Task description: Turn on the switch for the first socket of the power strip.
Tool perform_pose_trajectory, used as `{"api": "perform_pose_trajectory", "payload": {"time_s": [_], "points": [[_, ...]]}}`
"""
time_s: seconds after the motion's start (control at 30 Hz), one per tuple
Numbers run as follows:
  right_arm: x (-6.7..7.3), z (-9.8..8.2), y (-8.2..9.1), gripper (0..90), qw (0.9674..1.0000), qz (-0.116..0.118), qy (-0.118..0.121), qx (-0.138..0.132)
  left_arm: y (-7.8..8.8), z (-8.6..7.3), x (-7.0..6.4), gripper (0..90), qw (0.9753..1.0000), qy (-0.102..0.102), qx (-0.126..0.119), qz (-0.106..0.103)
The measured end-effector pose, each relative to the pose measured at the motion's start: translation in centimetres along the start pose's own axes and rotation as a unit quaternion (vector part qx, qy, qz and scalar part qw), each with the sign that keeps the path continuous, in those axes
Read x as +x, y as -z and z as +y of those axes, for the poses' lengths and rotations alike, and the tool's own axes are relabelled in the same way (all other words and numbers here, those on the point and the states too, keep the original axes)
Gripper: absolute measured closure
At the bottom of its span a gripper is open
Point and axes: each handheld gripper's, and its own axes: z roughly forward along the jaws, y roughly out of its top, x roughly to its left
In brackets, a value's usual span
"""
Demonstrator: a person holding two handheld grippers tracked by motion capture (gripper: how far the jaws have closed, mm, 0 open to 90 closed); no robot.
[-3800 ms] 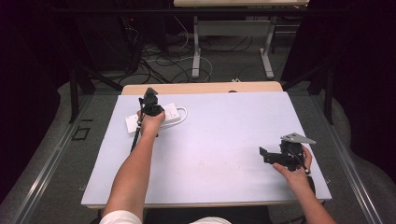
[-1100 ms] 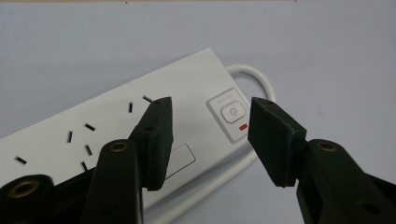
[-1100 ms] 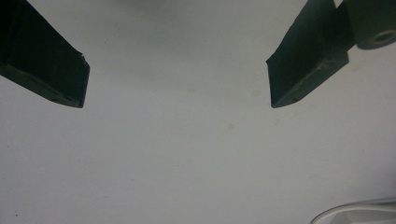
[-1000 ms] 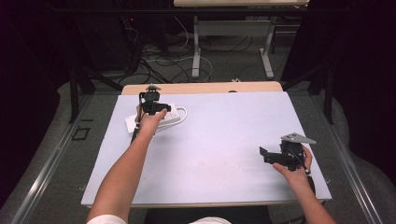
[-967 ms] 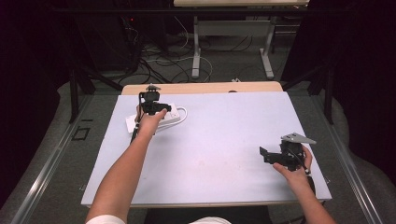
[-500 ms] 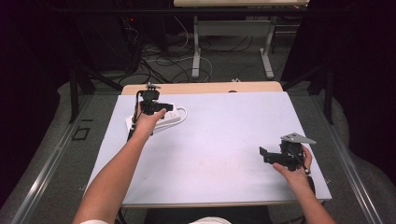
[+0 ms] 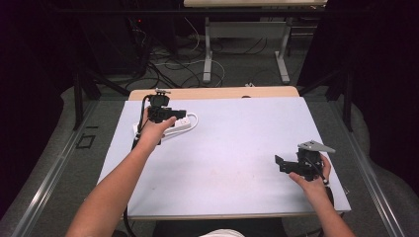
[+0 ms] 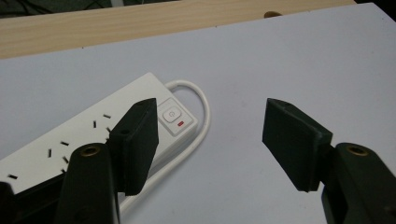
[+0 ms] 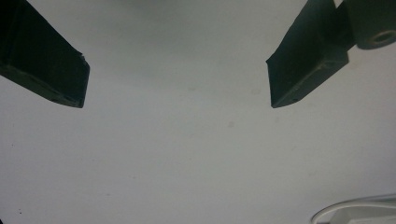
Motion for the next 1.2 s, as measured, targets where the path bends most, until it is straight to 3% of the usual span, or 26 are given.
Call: {"api": "perform_pose_trajectory", "payload": {"time_s": [0.4, 0.53, 0.73, 1.0, 1.2], "points": [[-0.1, -0.1, -0.1, 5.0, 1.0, 0.002, -0.001, 0.001, 1.4, -0.5, -1.3, 15.1, 0.9992, -0.03, -0.012, -0.022], [-0.2, -0.1, -0.1, 5.1, 1.0, 0.003, -0.005, 0.0, 2.0, -0.7, -2.0, 0.3, 0.998, -0.046, -0.018, -0.038], [0.0, 0.0, 0.0, 5.1, 1.0, 0.004, -0.006, -0.001, 3.2, -1.3, -2.6, 0.2, 0.9964, -0.065, -0.03, -0.046], [0.0, 0.2, 0.0, 5.1, 1.0, 0.005, 0.004, -0.005, 4.1, -2.4, -2.4, 0.2, 0.9962, -0.057, -0.044, -0.048], [0.2, 0.3, -0.1, 5.1, 1.0, 0.006, 0.002, -0.006, 5.2, -3.1, -1.9, 0.2, 0.9969, -0.031, -0.056, -0.045]]}}
